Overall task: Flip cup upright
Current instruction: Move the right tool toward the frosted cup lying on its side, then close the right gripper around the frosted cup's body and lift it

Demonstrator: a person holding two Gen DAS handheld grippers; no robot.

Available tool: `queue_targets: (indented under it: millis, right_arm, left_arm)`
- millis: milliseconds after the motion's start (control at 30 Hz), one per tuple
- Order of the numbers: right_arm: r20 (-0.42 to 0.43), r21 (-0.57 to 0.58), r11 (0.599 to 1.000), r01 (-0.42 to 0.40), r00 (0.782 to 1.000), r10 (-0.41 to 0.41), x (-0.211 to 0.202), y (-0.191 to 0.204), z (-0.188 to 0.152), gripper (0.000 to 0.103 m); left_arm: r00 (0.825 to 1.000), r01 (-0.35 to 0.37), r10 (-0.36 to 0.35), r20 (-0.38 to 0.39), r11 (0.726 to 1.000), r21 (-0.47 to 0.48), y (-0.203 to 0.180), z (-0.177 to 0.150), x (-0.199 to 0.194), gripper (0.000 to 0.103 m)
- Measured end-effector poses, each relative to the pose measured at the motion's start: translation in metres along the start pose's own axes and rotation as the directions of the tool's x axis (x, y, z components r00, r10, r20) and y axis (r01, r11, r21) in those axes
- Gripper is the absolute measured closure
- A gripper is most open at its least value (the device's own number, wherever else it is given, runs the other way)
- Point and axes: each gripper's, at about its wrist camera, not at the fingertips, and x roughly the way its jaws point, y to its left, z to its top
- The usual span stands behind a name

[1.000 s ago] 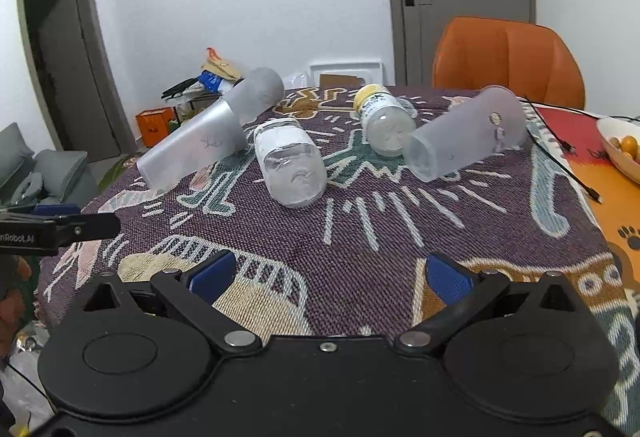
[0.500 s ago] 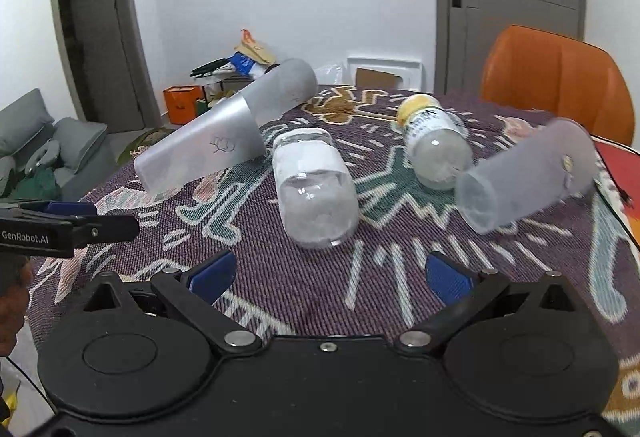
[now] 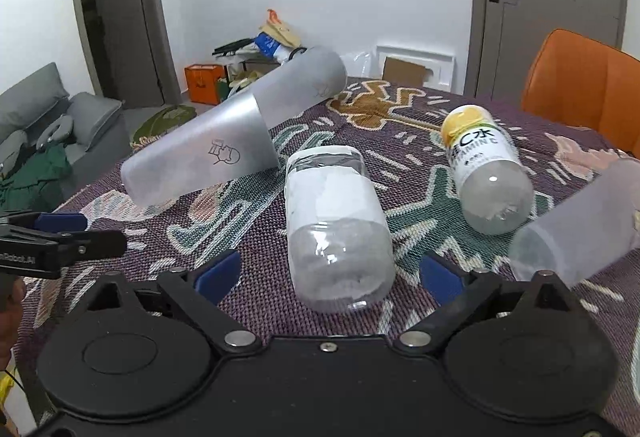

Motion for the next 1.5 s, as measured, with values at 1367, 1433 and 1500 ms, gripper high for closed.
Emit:
queue_targets:
  millis: [1367,1433,1500]
  right_arm:
    - [0.054,0.112,0.993,-0.042,0.998,0.036,-0.060,0.027,-0.045,0.043]
    - [0.053,0.115,0.993,-0.041,0.998,0.035,-0.065,0.031,-0.049,0.043]
    - [0.052,0.116,0.992,-0.044,0.998,0.039,-0.068,0.033,-0.053,0.043]
  left_arm:
    - [0.997,0.076,-0.076,-0.005,0.996,0.037,-0.007,-0.023,-0.045,0.002]
    - [0.997,0.072,-0.071,-0.009,0.997,0.034,-0.006,-0.026,-0.048,0.001]
    - [0.998,0.069,-0.068,-0.013,0.997,0.032,-0.005,-0.028,-0.051,0.001]
